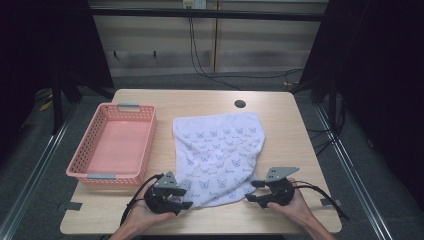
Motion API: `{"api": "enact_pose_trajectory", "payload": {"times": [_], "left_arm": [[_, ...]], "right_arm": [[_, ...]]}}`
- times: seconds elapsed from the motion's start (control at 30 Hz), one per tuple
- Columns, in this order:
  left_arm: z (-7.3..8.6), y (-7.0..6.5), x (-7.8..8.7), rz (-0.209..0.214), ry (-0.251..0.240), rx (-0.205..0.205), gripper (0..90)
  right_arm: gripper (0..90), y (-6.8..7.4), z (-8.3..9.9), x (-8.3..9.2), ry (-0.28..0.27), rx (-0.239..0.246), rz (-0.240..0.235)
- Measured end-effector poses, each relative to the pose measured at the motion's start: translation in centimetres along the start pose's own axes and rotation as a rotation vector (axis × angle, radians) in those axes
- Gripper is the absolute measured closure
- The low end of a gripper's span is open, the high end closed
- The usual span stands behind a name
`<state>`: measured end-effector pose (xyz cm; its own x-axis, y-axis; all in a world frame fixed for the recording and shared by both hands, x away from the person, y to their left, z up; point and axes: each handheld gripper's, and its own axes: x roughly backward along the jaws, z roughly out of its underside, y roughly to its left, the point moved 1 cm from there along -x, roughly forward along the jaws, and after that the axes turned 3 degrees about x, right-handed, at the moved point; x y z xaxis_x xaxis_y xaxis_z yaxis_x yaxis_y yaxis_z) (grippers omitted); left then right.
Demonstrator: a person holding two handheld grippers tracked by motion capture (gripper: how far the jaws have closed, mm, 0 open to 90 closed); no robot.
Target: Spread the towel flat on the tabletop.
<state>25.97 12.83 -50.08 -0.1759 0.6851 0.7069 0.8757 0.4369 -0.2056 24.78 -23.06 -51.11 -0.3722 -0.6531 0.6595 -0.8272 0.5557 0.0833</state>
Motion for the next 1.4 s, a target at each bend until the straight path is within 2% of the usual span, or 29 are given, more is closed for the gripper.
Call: {"api": "enact_pose_trajectory", "payload": {"times": [0.03, 0.07, 0.1, 0.17, 0.2, 0.23, 0.3, 0.43, 0.47, 0.5, 0.57, 0.6, 0.63, 0.7, 0.73, 0.83, 0.9, 0.97, 1.0, 1.03, 1.1, 1.13, 1.17, 1.2, 1.23, 1.27, 1.3, 1.37, 1.4], "left_arm": [[-0.2, 0.1, 0.0, -0.016, 0.006, -0.003, 60.2], [-0.4, 0.3, 0.0, -0.006, -0.003, 0.013, 69.7], [-0.4, 0.4, 0.1, -0.007, -0.017, 0.016, 80.8], [-0.7, 0.7, 0.5, 0.013, -0.023, 0.031, 83.7], [-0.9, 1.0, 1.3, 0.053, -0.081, 0.072, 84.0], [-1.1, 1.2, 1.9, 0.065, -0.112, 0.089, 84.0], [-1.5, 1.7, 3.2, 0.07, -0.169, 0.114, 83.9], [-2.5, 3.0, 6.0, 0.038, -0.289, 0.159, 83.9], [-2.8, 3.4, 6.3, 0.023, -0.302, 0.169, 84.0], [-3.1, 3.8, 6.4, 0.009, -0.299, 0.163, 84.0], [-3.5, 4.4, 6.1, -0.014, -0.306, 0.186, 84.0], [-3.7, 4.9, 5.5, -0.034, -0.296, 0.193, 83.9], [-3.8, 5.2, 5.1, -0.063, -0.281, 0.196, 83.8], [-4.1, 6.1, 3.7, -0.092, -0.243, 0.224, 80.3], [-4.1, 6.5, 3.1, -0.103, -0.234, 0.24, 75.9], [-4.3, 6.8, 2.9, -0.079, -0.276, 0.271, 64.9], [-4.8, 6.0, 3.4, -0.099, -0.277, 0.242, 59.6], [-5.3, 4.7, 3.5, -0.046, -0.287, 0.195, 59.5], [-5.3, 3.8, 3.3, 0.003, -0.276, 0.153, 60.7], [-5.3, 3.4, 3.1, 0.041, -0.27, 0.127, 65.9], [-4.9, 2.4, 2.2, 0.071, -0.236, 0.094, 67.7], [-4.4, 2.0, 1.6, 0.115, -0.216, 0.068, 67.6], [-4.2, 1.8, 1.3, 0.107, -0.199, 0.061, 67.1], [-4.0, 1.6, 0.8, 0.099, -0.179, 0.047, 62.4], [-3.7, 1.6, 0.2, 0.111, -0.161, 0.038, 55.4], [-3.5, 1.6, -0.6, 0.088, -0.125, 0.035, 53.8], [-3.3, 1.7, -1.0, 0.078, -0.1, 0.019, 47.3], [-3.0, 2.0, -2.3, 0.044, -0.053, 0.01, 50.4], [-2.8, 1.9, -2.6, 0.063, -0.028, -0.008, 50.6]], "right_arm": [[43.6, 0.2, -0.1, -0.1, 0.004, 0.013, 0.009], [47.5, 0.1, -0.2, -0.1, 0.011, 0.008, 0.013], [55.6, -0.1, -0.3, -0.1, 0.015, 0.007, 0.022], [79.2, -0.2, -0.4, 0.2, 0.037, 0.008, 0.05], [83.6, -0.2, -0.4, 0.4, 0.028, -0.007, 0.027], [85.5, -0.1, -0.6, 1.0, 0.01, -0.021, 0.013], [86.3, 0.0, -1.0, 2.2, -0.051, -0.041, 0.008], [86.9, 0.3, -2.4, 5.6, -0.187, -0.078, -0.052], [86.9, 0.4, -2.9, 6.4, -0.209, -0.071, -0.046], [87.0, 0.4, -3.4, 7.2, -0.234, -0.068, -0.052], [87.0, 0.3, -4.7, 8.7, -0.305, -0.061, -0.053], [87.0, 0.1, -5.4, 9.3, -0.343, -0.064, -0.062], [86.9, -0.2, -6.1, 10.1, -0.38, -0.055, -0.041], [86.9, -0.8, -7.0, 10.7, -0.426, -0.065, -0.027], [86.9, -1.3, -7.5, 10.7, -0.44, -0.076, -0.017], [86.8, -2.9, -8.1, 9.3, -0.42, -0.108, 0.009], [86.7, -4.1, -8.1, 7.5, -0.387, -0.133, 0.029], [86.7, -5.2, -8.0, 6.1, -0.368, -0.151, 0.039], [86.6, -5.8, -8.0, 5.4, -0.353, -0.159, 0.064], [86.7, -6.5, -7.9, 4.5, -0.336, -0.178, 0.068], [86.5, -7.4, -7.8, 3.4, -0.306, -0.192, 0.104], [86.5, -8.0, -7.7, 2.8, -0.29, -0.2, 0.105], [86.3, -8.4, -7.6, 2.1, -0.272, -0.208, 0.125], [85.9, -8.7, -7.5, 1.8, -0.265, -0.214, 0.126], [85.1, -8.9, -7.3, 1.4, -0.26, -0.219, 0.12], [83.6, -8.9, -7.1, 1.2, -0.261, -0.227, 0.116], [81.0, -9.0, -6.8, 1.2, -0.261, -0.236, 0.112], [75.8, -8.8, -6.5, 1.4, -0.262, -0.23, 0.102], [70.8, -8.6, -6.4, 1.7, -0.255, -0.234, 0.11]]}}
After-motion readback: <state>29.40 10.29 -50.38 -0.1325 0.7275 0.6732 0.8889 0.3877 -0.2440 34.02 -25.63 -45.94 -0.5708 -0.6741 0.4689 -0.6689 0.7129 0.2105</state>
